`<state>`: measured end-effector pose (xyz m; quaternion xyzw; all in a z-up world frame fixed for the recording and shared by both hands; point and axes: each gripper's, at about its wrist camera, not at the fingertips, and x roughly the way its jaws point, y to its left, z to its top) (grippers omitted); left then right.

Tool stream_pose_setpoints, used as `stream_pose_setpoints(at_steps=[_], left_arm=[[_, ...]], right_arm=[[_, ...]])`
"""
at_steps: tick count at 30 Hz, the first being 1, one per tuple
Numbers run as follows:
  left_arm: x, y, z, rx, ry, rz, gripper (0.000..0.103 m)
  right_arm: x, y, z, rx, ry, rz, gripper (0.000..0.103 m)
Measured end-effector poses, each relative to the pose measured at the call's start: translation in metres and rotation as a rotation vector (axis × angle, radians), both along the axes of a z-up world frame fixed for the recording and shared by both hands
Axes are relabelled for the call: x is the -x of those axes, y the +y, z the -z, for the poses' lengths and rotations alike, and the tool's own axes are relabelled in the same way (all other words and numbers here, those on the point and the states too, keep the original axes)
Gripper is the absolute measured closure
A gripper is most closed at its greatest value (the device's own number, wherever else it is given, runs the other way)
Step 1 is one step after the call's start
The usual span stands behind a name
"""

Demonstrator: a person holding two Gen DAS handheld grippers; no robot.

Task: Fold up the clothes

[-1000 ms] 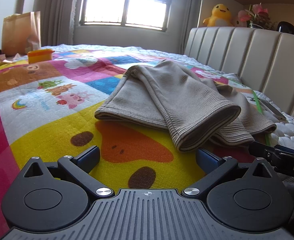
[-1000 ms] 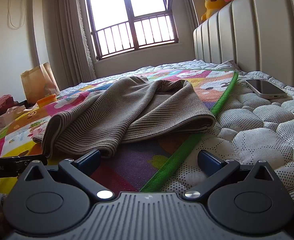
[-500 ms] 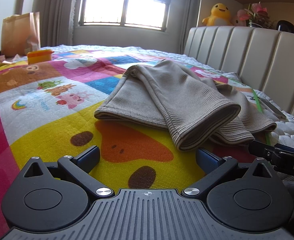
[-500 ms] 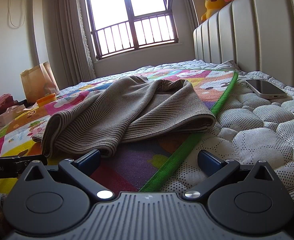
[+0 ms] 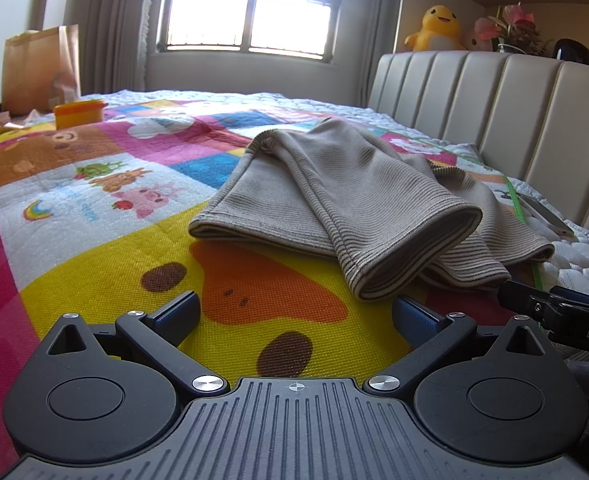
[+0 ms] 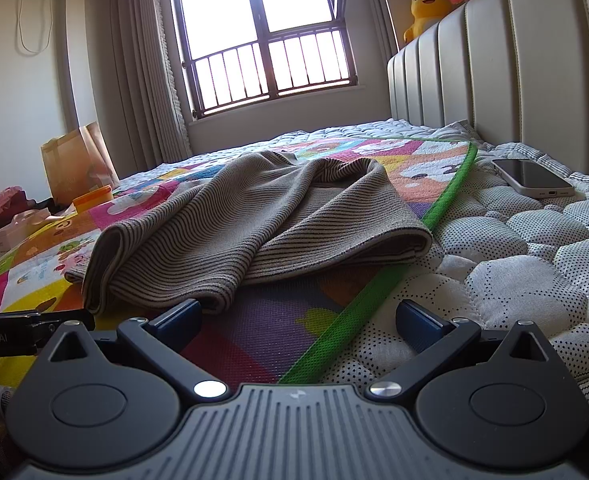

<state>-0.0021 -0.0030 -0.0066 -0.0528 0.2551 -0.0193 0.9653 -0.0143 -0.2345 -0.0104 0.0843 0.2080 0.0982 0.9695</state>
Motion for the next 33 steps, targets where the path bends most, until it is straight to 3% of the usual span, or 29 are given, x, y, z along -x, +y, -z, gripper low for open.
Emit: stream_pose_setpoints(at_steps=[21,27,33], left_arm=[[-0.001,0.000,-0.001,0.002,0.005,0.007,0.000],[-0.007,0.001,-0.006,0.003,0.043,0.022,0.000],[-0.018,0.012,-0.023,0.074,0.097,0.055,0.000]], right_arm=[[0.000,0.001,0.000,0.003,0.004,-0.001,0.000],[-0.001,0.000,-0.004,0.005,0.021,-0.003,0.000],[-0.004,-0.004,-0.015,0.007,0.046,-0.010,0.000]])
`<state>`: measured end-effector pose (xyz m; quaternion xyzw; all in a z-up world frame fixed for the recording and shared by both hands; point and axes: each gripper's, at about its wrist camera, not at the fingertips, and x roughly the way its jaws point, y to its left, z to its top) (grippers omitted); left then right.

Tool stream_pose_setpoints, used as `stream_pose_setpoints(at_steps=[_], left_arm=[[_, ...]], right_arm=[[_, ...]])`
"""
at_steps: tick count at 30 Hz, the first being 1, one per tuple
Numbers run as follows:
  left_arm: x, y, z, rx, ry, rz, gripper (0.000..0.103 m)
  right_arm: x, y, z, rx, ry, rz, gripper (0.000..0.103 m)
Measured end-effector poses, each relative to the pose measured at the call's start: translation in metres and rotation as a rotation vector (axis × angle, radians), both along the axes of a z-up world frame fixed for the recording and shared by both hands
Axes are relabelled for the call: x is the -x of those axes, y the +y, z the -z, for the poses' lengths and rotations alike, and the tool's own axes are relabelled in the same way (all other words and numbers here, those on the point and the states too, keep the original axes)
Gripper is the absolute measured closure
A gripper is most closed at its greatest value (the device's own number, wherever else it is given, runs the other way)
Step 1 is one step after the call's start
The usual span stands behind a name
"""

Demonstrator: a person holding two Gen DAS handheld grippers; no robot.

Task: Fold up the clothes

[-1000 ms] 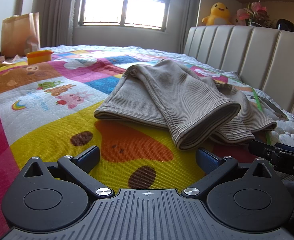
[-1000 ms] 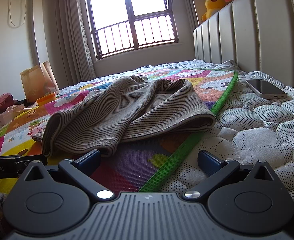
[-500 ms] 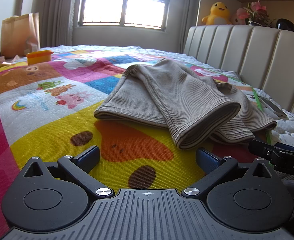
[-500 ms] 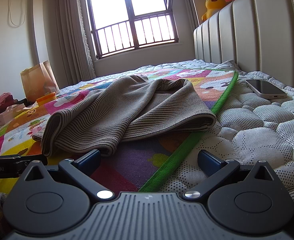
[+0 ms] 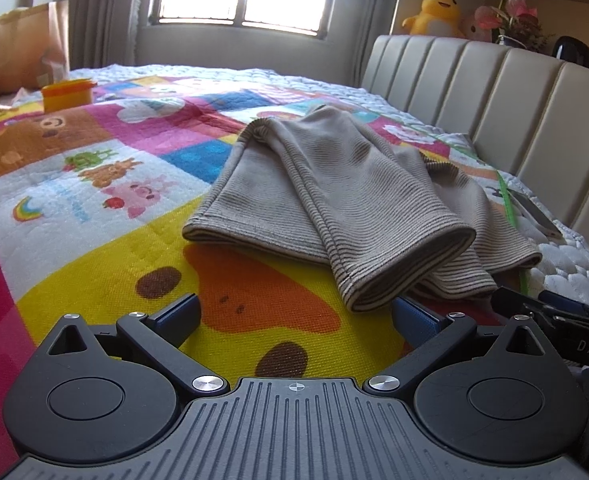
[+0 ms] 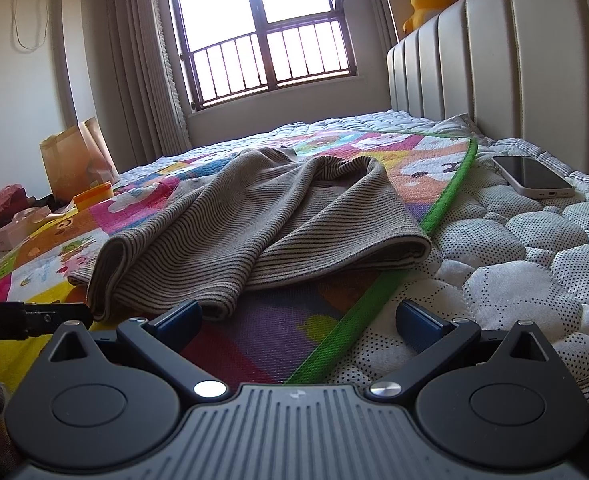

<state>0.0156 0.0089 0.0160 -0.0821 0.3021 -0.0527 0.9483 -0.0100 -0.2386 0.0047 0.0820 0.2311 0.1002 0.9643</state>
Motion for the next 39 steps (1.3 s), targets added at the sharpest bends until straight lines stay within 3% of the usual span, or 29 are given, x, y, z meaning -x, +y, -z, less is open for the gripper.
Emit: stream_pose_setpoints(at_steps=[7,15,22,25,28,32,36,39], left_arm=[[-0.019,-0.001,-0.028,0.005,-0.049,0.054,0.000],[-0.055,0.006,-0.040,0.031,-0.064,0.105,0.000],[-0.091,0.018,-0.041,0.075,-0.048,0.181,0.000],[-0.111,0.025,-0.043,0.143,-0.025,0.229,0.000],[-0.138,0.031,-0.038,0.269,0.034,0.291,0.000],[-0.180,0.034,-0.012,0.379,0.206,0.243,0.000],[-0.192,0.041,0.001,0.466,0.247,0.257,0.000],[-0.202,0.042,0.006,0.595,0.310,0.333,0.000]], right_arm=[[-0.006,-0.007,-0.022,0.076,-0.003,0.003,0.000],[-0.033,-0.015,-0.045,0.079,-0.010,0.081,0.000],[-0.062,-0.004,-0.053,0.037,-0.001,0.071,0.000],[-0.081,0.002,-0.057,0.005,0.001,0.050,0.000],[-0.106,0.004,-0.059,-0.058,0.019,0.012,0.000],[-0.144,0.001,-0.041,-0.093,0.038,0.042,0.000],[-0.165,-0.005,-0.014,-0.128,0.085,0.065,0.000],[-0.161,-0.015,-0.008,-0.195,0.061,0.049,0.000]])
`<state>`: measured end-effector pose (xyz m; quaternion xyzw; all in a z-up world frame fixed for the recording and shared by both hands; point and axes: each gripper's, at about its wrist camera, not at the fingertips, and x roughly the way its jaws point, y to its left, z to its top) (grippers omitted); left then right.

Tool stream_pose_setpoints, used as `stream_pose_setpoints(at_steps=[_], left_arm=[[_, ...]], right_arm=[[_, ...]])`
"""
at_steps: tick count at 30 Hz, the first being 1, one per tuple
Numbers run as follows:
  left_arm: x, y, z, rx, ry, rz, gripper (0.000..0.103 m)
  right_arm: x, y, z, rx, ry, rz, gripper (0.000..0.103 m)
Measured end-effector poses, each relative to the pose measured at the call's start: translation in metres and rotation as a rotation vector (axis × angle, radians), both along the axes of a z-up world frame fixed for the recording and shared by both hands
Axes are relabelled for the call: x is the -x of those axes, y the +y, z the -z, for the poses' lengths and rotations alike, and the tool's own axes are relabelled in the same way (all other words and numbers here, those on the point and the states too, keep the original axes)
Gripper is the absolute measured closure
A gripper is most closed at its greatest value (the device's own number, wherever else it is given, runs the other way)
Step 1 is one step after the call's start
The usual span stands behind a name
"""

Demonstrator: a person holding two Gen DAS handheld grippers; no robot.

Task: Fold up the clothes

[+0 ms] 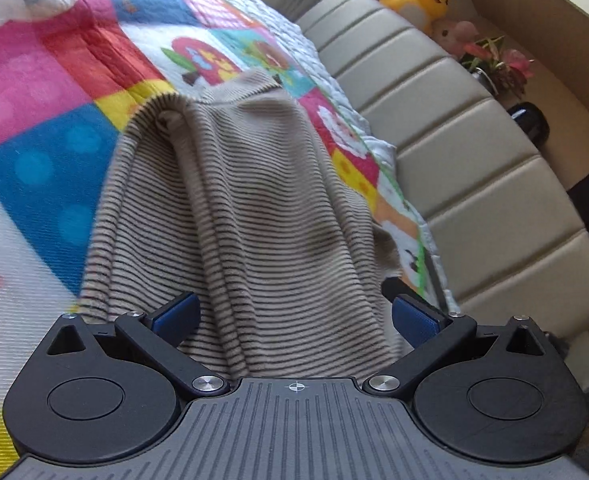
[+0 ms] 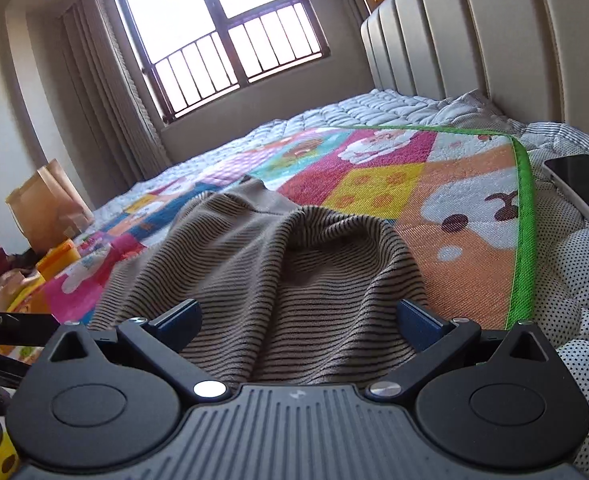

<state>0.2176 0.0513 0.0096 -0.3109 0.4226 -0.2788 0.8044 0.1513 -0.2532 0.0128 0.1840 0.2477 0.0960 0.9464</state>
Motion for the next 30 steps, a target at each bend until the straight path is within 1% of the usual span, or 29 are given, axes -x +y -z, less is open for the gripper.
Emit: stream_pose_setpoints(at_steps=[3,5,7,8,10,11,14,17,19,22,24,26,28,29,30], left_arm=[[-0.011,-0.009,0.006,0.108,0.030,0.058,0.000],[-0.018,-0.018,0.008,0.165,0.021,0.092,0.000],[-0.026,-0.023,0.007,0.233,0.008,0.101,0.000],[-0.031,-0.021,0.006,0.279,0.008,0.088,0.000],[-0.045,-0.003,0.000,0.393,0.006,0.007,0.001],[-0.050,0.010,-0.007,0.420,-0.019,-0.050,0.001],[-0.064,0.054,-0.032,0.463,-0.124,-0.240,0.002],[-0.067,0.102,-0.056,0.426,-0.224,-0.404,0.002],[-0.070,0.135,-0.058,0.438,-0.225,-0.474,0.002],[-0.076,0.179,-0.049,0.442,-0.160,-0.558,0.002],[-0.080,0.198,-0.037,0.425,-0.075,-0.578,0.001],[-0.076,0.212,-0.020,0.400,0.019,-0.574,0.001],[-0.067,0.213,-0.011,0.323,0.045,-0.546,0.001],[-0.061,0.211,-0.010,0.270,0.037,-0.530,0.001],[-0.054,0.208,-0.014,0.200,0.016,-0.521,0.001]], right_arm=[[0.000,-0.004,0.003,-0.035,-0.003,0.000,0.000],[0.000,-0.003,0.003,-0.030,-0.006,0.002,0.000],[-0.001,-0.002,0.003,-0.027,-0.007,0.003,0.000],[-0.001,-0.002,0.003,-0.028,-0.007,0.003,0.000],[0.000,-0.002,0.003,-0.031,-0.009,0.003,0.000],[0.000,-0.003,0.003,-0.033,-0.010,0.003,0.000],[0.001,-0.002,0.003,-0.032,-0.011,0.003,0.000],[0.000,-0.002,0.003,-0.024,-0.005,0.002,0.000],[-0.002,-0.001,0.003,-0.014,0.000,0.001,0.000],[-0.005,0.002,0.003,0.007,0.012,-0.007,0.000],[-0.008,0.006,0.002,0.038,0.028,-0.012,0.000],[-0.010,0.011,0.001,0.072,0.048,-0.021,0.000],[-0.014,0.014,-0.002,0.106,0.079,-0.042,0.000],[-0.016,0.014,-0.003,0.117,0.098,-0.057,0.000],[-0.018,0.015,-0.005,0.125,0.116,-0.071,0.000]])
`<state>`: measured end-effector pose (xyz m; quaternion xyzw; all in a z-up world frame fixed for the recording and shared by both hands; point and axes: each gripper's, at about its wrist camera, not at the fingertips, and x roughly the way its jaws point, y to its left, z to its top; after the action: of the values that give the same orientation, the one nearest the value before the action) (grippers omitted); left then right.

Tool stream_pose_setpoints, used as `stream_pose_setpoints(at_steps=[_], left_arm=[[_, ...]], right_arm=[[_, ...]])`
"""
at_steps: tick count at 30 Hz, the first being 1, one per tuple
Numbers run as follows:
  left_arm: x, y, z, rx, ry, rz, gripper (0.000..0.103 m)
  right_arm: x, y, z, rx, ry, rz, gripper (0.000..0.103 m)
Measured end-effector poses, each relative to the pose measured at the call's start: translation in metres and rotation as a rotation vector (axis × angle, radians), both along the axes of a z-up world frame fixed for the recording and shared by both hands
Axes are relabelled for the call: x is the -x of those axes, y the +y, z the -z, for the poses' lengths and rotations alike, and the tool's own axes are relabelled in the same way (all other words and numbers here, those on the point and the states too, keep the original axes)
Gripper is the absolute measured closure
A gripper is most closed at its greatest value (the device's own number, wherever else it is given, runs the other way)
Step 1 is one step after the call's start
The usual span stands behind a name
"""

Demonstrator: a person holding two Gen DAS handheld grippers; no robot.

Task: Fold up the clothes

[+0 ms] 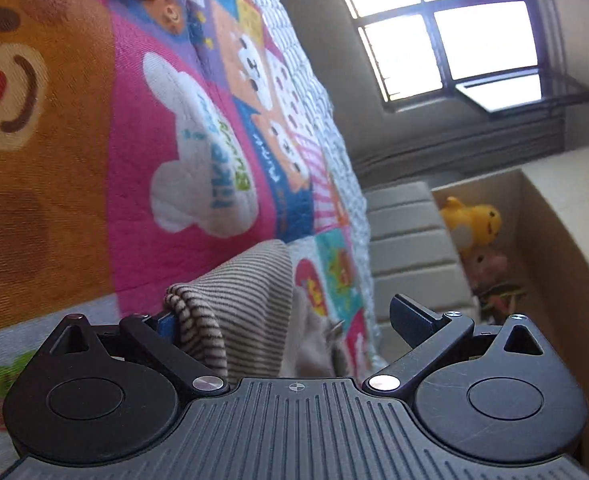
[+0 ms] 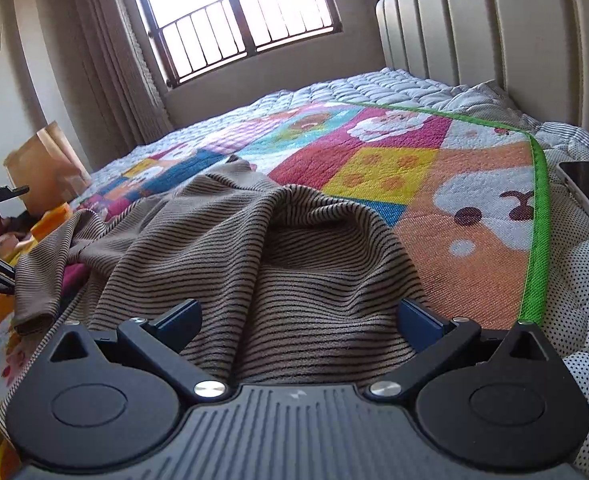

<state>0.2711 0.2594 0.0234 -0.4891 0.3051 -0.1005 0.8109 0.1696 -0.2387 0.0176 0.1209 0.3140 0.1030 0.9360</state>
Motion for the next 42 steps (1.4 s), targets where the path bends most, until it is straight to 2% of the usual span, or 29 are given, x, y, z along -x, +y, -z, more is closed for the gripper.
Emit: stream_pose_setpoints(at_steps=[1,4,6,7,9,11,15,18,21,26,27,28,31,32,34,36,37,39,40,41,42], left_arm=[[0.007,-0.003,-0.006,-0.078,-0.005,0.006,0.000],[0.045,-0.018,-0.038,-0.425,-0.080,-0.083,0.000],[0.070,-0.033,-0.061,-0.573,-0.178,-0.128,0.000],[0.076,-0.043,-0.069,-0.593,-0.229,-0.104,0.000],[0.081,-0.067,-0.080,-0.587,-0.327,-0.010,0.000],[0.077,-0.098,-0.072,-0.574,-0.386,0.088,0.000],[0.071,-0.142,-0.035,-0.570,-0.375,0.213,0.000],[0.069,-0.168,-0.006,-0.570,-0.343,0.296,0.000],[0.073,-0.177,0.013,-0.686,-0.324,0.312,0.000],[0.074,-0.182,0.023,-0.727,-0.296,0.335,0.000],[0.074,-0.183,0.023,-0.740,-0.295,0.338,0.000],[0.075,-0.185,0.023,-0.753,-0.296,0.342,0.000],[0.072,-0.190,0.024,-0.782,-0.280,0.363,0.000],[0.071,-0.192,0.024,-0.792,-0.274,0.370,0.000],[0.071,-0.194,0.024,-0.814,-0.266,0.381,0.000],[0.071,-0.196,0.025,-0.834,-0.263,0.389,0.000],[0.071,-0.197,0.025,-0.845,-0.261,0.393,0.000],[0.072,-0.199,0.027,-0.865,-0.257,0.399,0.000],[0.072,-0.199,0.027,-0.870,-0.256,0.400,0.000],[0.072,-0.198,0.028,-0.869,-0.255,0.400,0.000],[0.071,-0.197,0.028,-0.865,-0.254,0.399,0.000]], right_arm=[[-0.002,0.000,-0.001,0.008,0.019,-0.014,0.000],[-0.007,0.003,-0.005,0.039,0.065,-0.050,0.000],[-0.010,0.008,-0.007,0.086,0.092,-0.080,0.000],[-0.012,0.012,-0.007,0.123,0.107,-0.101,0.000],[-0.014,0.021,-0.012,0.192,0.128,-0.132,0.000],[-0.016,0.032,-0.026,0.244,0.109,-0.144,0.000],[-0.021,0.066,-0.071,0.374,-0.072,-0.162,0.000],[-0.045,0.105,-0.090,0.493,-0.130,-0.242,0.000],[-0.077,0.134,-0.074,0.594,-0.121,-0.305,0.000],[-0.126,0.171,-0.039,0.763,-0.064,-0.405,0.000],[-0.129,0.174,-0.031,0.849,-0.068,-0.438,0.000],[-0.129,0.175,-0.023,0.987,-0.117,-0.470,0.000],[-0.137,0.151,-0.007,1.462,-0.362,-0.403,0.000],[-0.148,0.138,-0.006,1.539,-0.386,-0.358,0.000],[-0.175,0.108,-0.007,1.612,-0.371,-0.257,0.000],[-0.202,0.080,-0.007,1.592,-0.311,-0.178,0.000],[-0.212,0.069,-0.003,1.586,-0.290,-0.149,0.000],[-0.232,0.050,0.016,1.671,-0.268,-0.069,0.000],[-0.241,0.040,0.022,1.678,-0.233,-0.046,0.000],[-0.249,0.030,0.026,1.663,-0.185,-0.035,0.000],[-0.255,0.021,0.022,1.593,-0.139,-0.013,0.000]])
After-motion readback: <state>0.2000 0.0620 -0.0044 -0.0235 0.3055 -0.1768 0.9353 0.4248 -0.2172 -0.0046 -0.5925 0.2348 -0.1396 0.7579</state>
